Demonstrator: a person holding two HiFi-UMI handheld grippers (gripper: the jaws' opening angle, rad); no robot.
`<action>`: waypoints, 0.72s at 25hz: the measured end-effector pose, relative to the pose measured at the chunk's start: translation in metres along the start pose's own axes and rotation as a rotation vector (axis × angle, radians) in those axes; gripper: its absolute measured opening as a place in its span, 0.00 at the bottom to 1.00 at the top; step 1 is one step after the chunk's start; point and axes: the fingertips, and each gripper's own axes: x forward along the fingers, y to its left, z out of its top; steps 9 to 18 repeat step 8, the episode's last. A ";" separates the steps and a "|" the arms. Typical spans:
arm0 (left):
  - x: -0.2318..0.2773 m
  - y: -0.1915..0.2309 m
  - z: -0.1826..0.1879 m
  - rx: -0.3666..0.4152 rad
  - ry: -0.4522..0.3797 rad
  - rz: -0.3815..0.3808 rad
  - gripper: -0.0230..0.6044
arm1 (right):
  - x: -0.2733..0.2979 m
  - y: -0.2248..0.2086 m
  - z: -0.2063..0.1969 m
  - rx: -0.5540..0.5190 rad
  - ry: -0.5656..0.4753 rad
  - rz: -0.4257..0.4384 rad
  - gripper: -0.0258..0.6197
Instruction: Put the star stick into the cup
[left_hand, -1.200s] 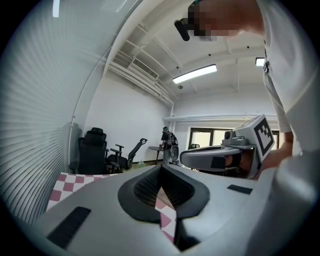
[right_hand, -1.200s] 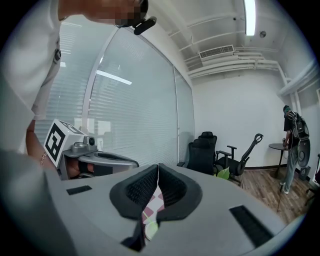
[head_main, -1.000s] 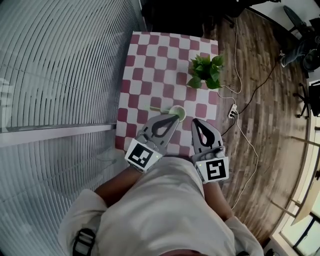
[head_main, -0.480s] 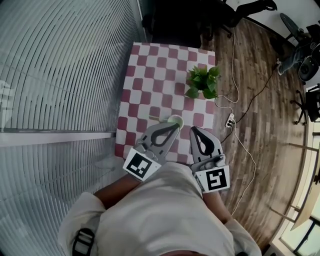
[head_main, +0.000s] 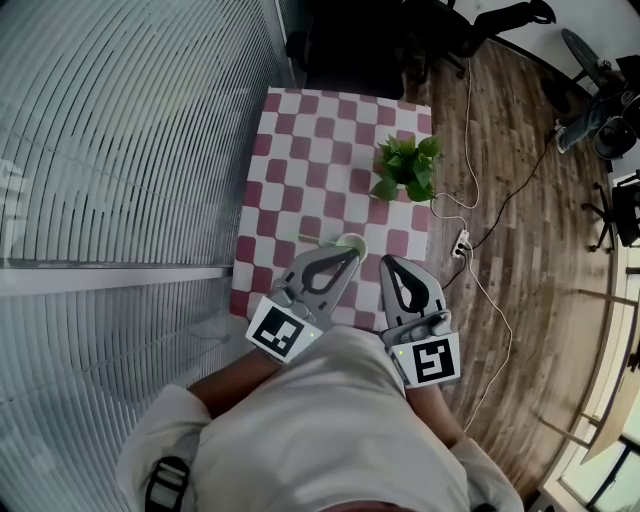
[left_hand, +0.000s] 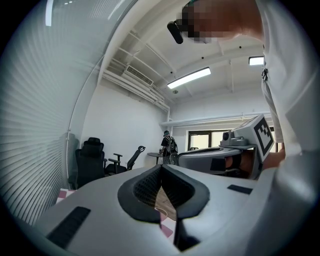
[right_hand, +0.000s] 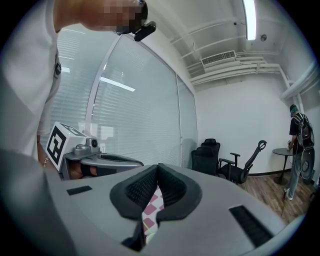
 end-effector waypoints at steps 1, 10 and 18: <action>0.000 0.000 0.000 0.000 0.001 0.000 0.09 | 0.000 -0.001 0.000 0.000 0.001 0.000 0.09; 0.004 0.000 -0.002 0.002 0.008 -0.004 0.09 | 0.000 -0.004 0.002 0.003 -0.002 -0.001 0.09; 0.004 0.000 -0.002 0.002 0.008 -0.004 0.09 | 0.000 -0.004 0.002 0.003 -0.002 -0.001 0.09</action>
